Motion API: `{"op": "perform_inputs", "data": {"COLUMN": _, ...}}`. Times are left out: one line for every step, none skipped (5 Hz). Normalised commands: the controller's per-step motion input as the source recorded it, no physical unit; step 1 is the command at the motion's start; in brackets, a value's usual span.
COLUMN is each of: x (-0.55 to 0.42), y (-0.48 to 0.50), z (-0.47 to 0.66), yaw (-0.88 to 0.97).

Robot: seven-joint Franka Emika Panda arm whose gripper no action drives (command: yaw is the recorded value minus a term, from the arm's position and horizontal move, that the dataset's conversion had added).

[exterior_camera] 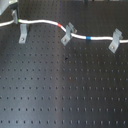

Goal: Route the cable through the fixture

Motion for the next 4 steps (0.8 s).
{"op": "perform_inputs", "data": {"x": 0.152, "y": -0.192, "z": 0.04, "yaw": 0.47}}
{"op": "perform_inputs", "data": {"x": 0.11, "y": -0.08, "z": 0.0, "yaw": 0.33}}
{"op": "perform_inputs", "data": {"x": -0.062, "y": 0.042, "z": 0.0, "yaw": 0.07}}
{"op": "perform_inputs", "data": {"x": -0.165, "y": 0.148, "z": 0.08, "yaw": 0.34}}
